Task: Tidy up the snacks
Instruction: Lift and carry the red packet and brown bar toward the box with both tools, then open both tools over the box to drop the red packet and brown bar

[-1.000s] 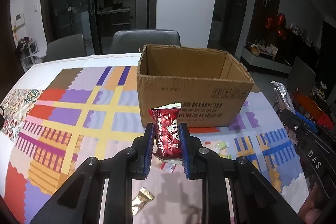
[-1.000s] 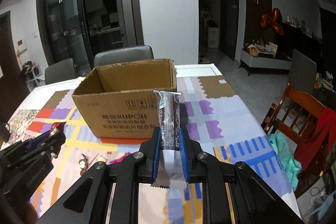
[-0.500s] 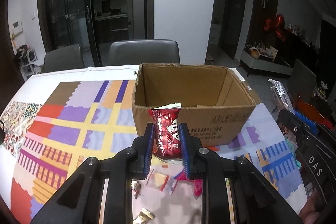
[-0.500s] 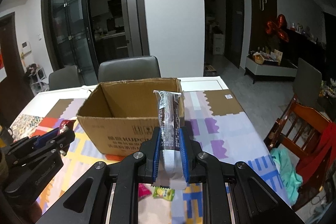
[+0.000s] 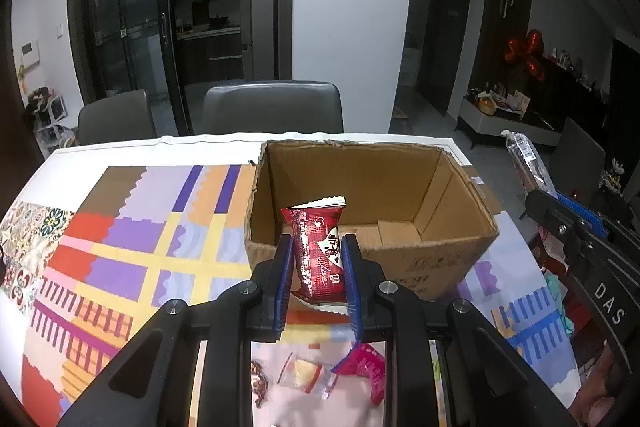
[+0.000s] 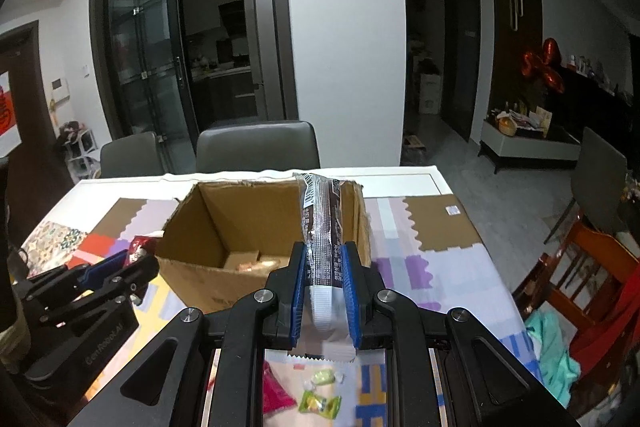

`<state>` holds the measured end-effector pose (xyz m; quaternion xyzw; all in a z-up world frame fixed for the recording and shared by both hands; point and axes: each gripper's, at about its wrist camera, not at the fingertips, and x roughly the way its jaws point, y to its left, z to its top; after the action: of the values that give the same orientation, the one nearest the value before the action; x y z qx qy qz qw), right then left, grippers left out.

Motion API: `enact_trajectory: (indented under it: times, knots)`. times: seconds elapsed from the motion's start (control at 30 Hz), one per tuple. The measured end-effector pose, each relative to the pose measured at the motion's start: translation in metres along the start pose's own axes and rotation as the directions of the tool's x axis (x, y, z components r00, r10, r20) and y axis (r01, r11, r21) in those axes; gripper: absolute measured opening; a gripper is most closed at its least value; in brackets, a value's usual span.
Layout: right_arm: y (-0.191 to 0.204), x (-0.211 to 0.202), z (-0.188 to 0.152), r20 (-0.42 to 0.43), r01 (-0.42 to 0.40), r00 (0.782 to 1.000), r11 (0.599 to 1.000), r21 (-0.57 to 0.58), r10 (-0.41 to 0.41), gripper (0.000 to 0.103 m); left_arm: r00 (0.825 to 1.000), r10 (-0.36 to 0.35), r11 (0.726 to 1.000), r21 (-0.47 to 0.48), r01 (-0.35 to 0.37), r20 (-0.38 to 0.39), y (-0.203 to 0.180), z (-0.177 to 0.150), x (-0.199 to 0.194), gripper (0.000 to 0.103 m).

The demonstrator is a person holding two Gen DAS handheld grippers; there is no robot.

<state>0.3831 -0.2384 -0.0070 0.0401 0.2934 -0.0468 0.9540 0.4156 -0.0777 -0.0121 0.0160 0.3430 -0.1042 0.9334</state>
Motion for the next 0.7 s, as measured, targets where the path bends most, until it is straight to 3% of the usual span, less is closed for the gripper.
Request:
enact_trajectory:
  times: [0.7]
  knots:
    - [0.003,0.053,0.037,-0.018,-0.042,0.999,0.999,-0.025,0.042,0.019,1.0,0.013,0.999,0.038,-0.013,-0.005,-0.006,0.038,0.049,0.025]
